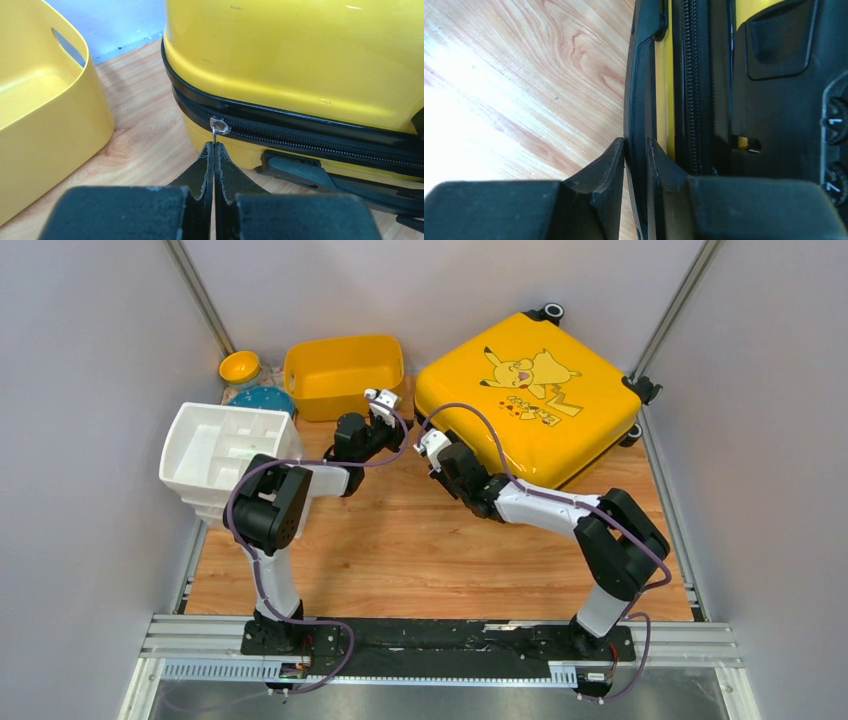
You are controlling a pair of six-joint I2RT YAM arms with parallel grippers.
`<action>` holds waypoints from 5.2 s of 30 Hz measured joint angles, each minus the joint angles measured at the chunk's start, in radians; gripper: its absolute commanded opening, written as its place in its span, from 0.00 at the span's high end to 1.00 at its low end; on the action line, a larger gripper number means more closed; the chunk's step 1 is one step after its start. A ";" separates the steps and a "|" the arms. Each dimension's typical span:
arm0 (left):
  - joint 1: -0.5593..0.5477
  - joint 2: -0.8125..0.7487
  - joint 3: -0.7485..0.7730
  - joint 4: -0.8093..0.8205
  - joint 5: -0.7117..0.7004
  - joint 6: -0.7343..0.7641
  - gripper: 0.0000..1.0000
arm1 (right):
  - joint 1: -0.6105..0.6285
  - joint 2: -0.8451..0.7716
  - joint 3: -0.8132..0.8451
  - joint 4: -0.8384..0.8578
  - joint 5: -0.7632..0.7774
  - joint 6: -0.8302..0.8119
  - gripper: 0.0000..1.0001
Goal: Open, take out, and arrange the luggage
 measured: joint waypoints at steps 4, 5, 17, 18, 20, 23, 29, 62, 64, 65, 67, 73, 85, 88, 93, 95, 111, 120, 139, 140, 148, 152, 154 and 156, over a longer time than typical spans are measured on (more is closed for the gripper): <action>0.002 0.000 0.000 0.000 0.016 0.000 1.00 | -0.008 -0.031 -0.027 -0.003 -0.038 0.000 0.94; 0.002 0.000 0.000 0.000 0.018 0.000 1.00 | -0.008 -0.037 -0.031 -0.010 -0.042 -0.002 0.95; 0.001 -0.003 -0.037 0.016 0.102 -0.003 1.00 | -0.050 -0.182 -0.110 -0.171 -0.132 -0.041 1.00; 0.000 -0.006 -0.041 0.018 0.112 -0.003 1.00 | -0.053 -0.199 -0.120 -0.186 -0.138 -0.052 1.00; -0.002 -0.013 -0.051 0.020 0.132 0.003 1.00 | -0.058 -0.243 -0.148 -0.225 -0.150 -0.080 1.00; -0.006 -0.021 -0.068 0.026 0.174 0.008 1.00 | -0.071 -0.317 -0.196 -0.281 -0.170 -0.127 1.00; -0.012 -0.020 -0.071 0.038 0.275 0.013 1.00 | -0.117 -0.456 -0.288 -0.354 -0.217 -0.226 1.00; 0.063 0.150 0.317 -0.292 0.320 0.015 0.34 | -0.212 -0.778 -0.056 -0.940 -0.521 -0.428 0.22; 0.070 0.115 0.334 -0.361 0.319 0.034 0.32 | -0.216 -0.780 -0.006 -0.945 -0.535 -0.379 0.25; 0.070 0.110 0.355 -0.391 0.322 0.043 0.32 | -0.241 -0.777 0.029 -0.945 -0.544 -0.335 0.26; 0.063 0.112 0.422 -0.473 0.327 0.056 0.32 | -0.319 -0.758 0.090 -0.949 -0.555 -0.261 0.32; 0.011 0.155 0.670 -0.671 0.307 0.102 0.32 | -0.827 -0.562 0.333 -0.930 -0.534 -0.043 0.48; -0.088 0.250 0.736 -0.823 0.243 0.176 0.34 | -1.266 -0.272 0.494 -0.833 -0.250 -0.027 0.69; -0.089 0.256 0.729 -0.836 0.251 0.177 0.35 | -1.279 -0.160 0.494 -0.774 -0.243 -0.064 0.70; -0.097 0.248 0.675 -0.816 0.277 0.211 0.36 | -1.279 -0.001 0.502 -0.690 -0.311 -0.113 0.74; -0.106 0.248 0.660 -0.825 0.280 0.231 0.37 | -1.277 0.079 0.545 -0.686 -0.354 -0.123 0.75; -0.245 -0.014 0.335 -0.834 0.279 0.434 0.40 | -1.242 0.246 0.706 -0.566 -0.578 -0.246 0.73; -0.353 -0.179 0.128 -0.876 0.325 0.438 0.40 | -1.078 0.325 0.798 -0.491 -0.653 -0.335 0.61; -0.567 0.171 0.535 -0.744 0.276 0.228 0.36 | -1.184 0.006 0.843 -0.724 -0.594 0.026 0.35; -0.576 0.173 0.535 -0.727 0.272 0.220 0.34 | -1.213 -0.060 0.789 -0.752 -0.601 0.047 0.35; -0.478 -0.063 0.252 -0.670 0.303 0.156 0.20 | -1.273 -0.343 0.526 -0.880 -0.628 0.132 0.35; -0.325 -0.199 0.204 -0.676 0.310 0.072 0.21 | -1.266 -0.346 0.505 -0.948 -0.671 0.149 0.34; -0.245 -0.243 0.200 -0.670 0.299 0.027 0.22 | -1.263 -0.358 0.495 -0.976 -0.722 0.156 0.34; -0.196 -0.263 0.199 -0.668 0.285 -0.002 0.24 | -1.246 -0.382 0.478 -1.003 -0.759 0.155 0.34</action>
